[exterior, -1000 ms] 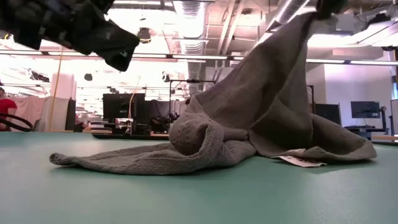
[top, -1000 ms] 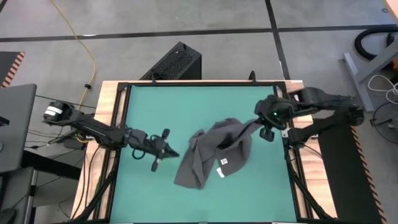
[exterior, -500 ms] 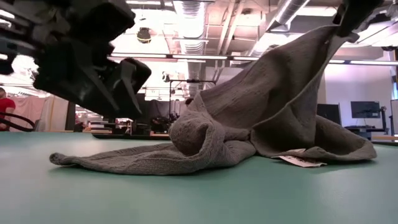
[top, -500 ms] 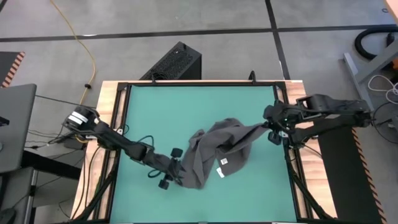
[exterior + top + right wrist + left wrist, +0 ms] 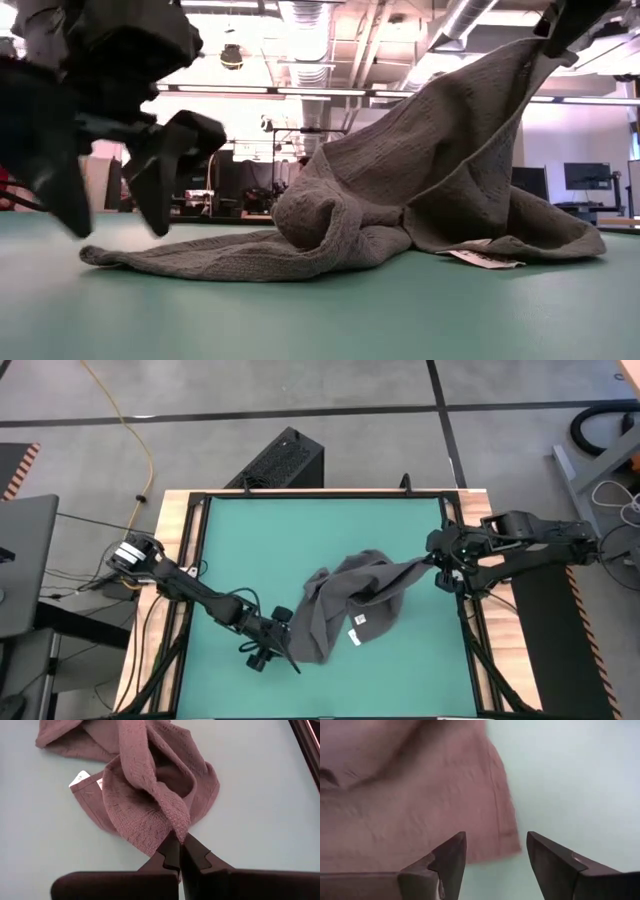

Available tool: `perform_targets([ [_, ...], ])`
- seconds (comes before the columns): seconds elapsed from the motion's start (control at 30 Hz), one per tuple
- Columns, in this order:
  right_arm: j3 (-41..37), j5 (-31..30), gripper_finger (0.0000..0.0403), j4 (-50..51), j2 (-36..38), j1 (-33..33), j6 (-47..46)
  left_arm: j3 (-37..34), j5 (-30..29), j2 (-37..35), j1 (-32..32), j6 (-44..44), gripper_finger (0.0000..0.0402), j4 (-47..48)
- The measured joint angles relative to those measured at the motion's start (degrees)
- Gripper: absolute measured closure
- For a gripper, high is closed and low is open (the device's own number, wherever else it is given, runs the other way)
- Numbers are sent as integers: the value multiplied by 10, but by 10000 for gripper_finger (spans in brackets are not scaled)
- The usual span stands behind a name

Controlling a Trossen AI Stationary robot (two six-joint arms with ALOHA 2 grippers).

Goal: Roll towel into tight, uniform cylinder
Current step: Fold the gray towel

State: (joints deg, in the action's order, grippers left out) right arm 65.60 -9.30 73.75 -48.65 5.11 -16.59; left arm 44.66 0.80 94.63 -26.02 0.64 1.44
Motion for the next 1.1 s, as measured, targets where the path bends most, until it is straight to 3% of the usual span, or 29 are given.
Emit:
perform_targets([
  [0.27, 0, 0, 387, 4, 0, 0, 1, 5, 5, 69, -14, -3, 221, -62],
  [0.37, 0, 0, 387, 8, 3, 0, -8, 9, -24, 65, -14, 16, 274, -38],
  [0.47, 0, 0, 387, 11, 3, 1, -18, 9, -66, 46, -8, 49, 361, 16],
  [0.57, 0, 1, 387, 10, 4, 1, -18, 6, -105, 10, 3, 74, 387, 73],
  [0.7, 0, 1, 387, 10, 4, 1, -12, 5, -167, -90, 7, 61, 395, 121],
  [0.87, 22, 4, 387, 5, 6, 1, 15, 5, -250, -279, 7, 33, 399, 162],
  [1.1, 148, 25, 387, -35, 13, 1, 88, 5, -313, -549, 6, -41, 400, 84],
])
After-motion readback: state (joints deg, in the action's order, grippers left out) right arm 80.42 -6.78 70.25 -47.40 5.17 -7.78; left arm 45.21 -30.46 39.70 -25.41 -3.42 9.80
